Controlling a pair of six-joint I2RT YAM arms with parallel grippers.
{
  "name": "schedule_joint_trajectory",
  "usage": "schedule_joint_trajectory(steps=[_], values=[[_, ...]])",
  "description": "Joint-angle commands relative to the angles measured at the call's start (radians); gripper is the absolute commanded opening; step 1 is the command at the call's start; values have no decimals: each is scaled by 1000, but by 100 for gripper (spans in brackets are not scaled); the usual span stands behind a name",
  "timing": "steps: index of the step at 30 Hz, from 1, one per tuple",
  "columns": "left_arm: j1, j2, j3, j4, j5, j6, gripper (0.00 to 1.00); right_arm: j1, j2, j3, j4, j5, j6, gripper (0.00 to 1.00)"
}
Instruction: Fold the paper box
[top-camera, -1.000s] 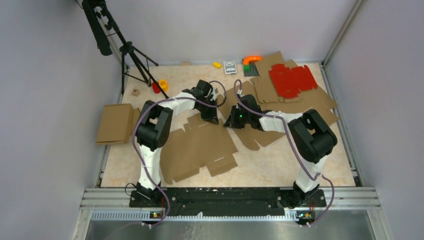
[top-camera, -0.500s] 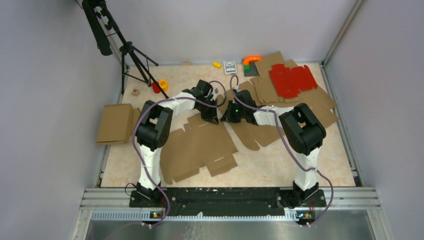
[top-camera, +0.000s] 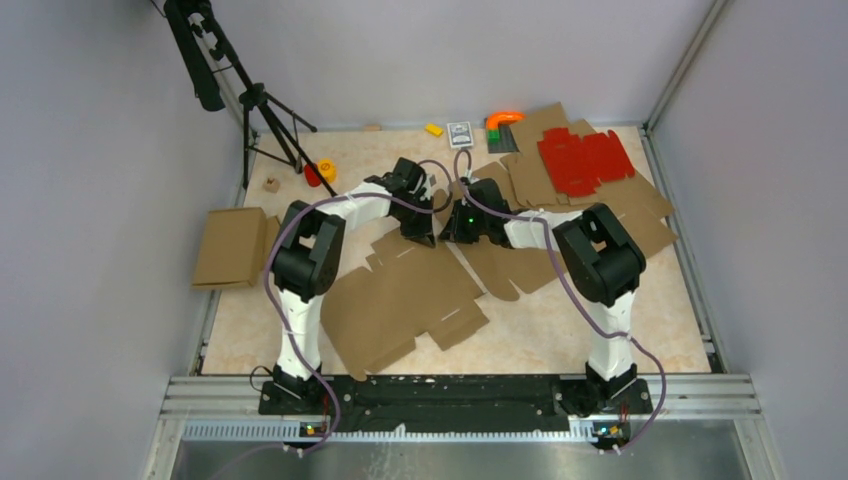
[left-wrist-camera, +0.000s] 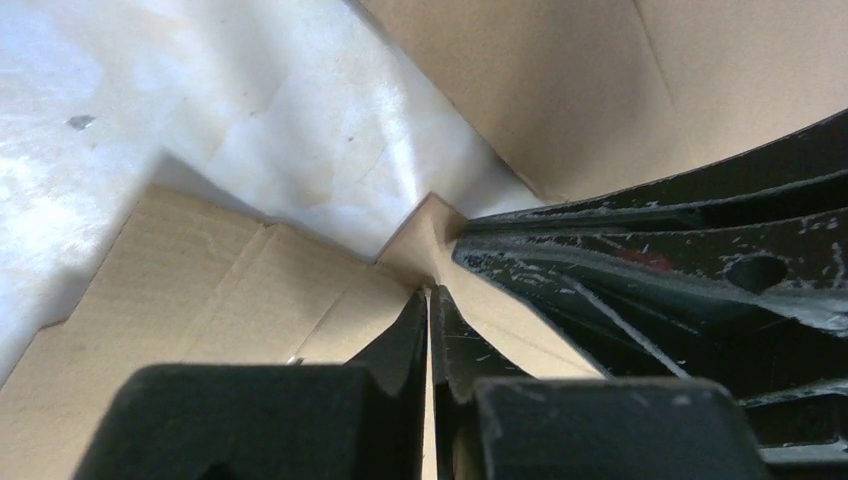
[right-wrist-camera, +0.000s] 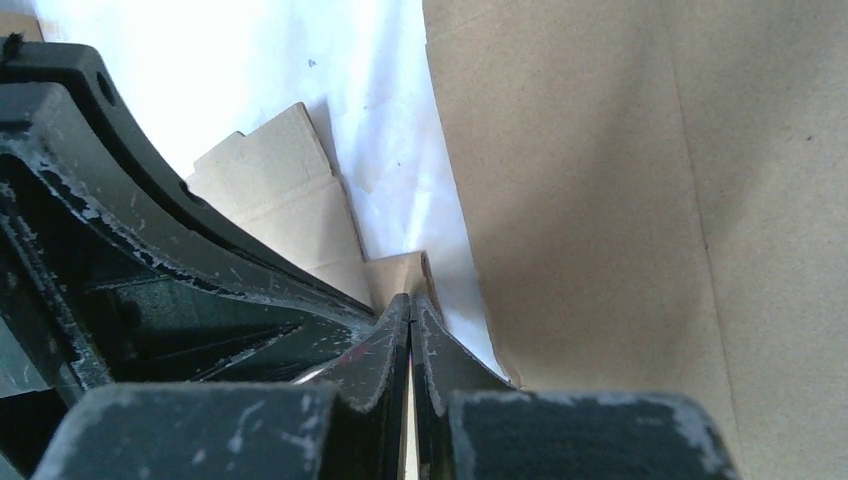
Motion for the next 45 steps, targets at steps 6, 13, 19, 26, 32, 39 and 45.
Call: schedule_joint_trajectory(steps=[6,13,19,26,32,39,45], values=[[61,-367,-127,-80,-326,17,20,-7,12,-31,-40,86,-92,0],[232,-479,-329,-15,-433,-80,18,-5,0,-28,-45,82,-110,0],[245,-450,-382,34,-309,-82,53,1,3,-12,-68,82,-138,0],[243,-370,-350,-24,-256,-23,57,0,2,-11,-74,77,-146,0],[243,-315,-335,7,-220,18,57,1,-3,-18,-64,63,-145,0],[238,-285,-355,36,-82,29,52,1,-7,-22,-63,61,-145,0],[237,-300,-378,45,-45,-10,36,0,-1,-17,-64,55,-143,0]])
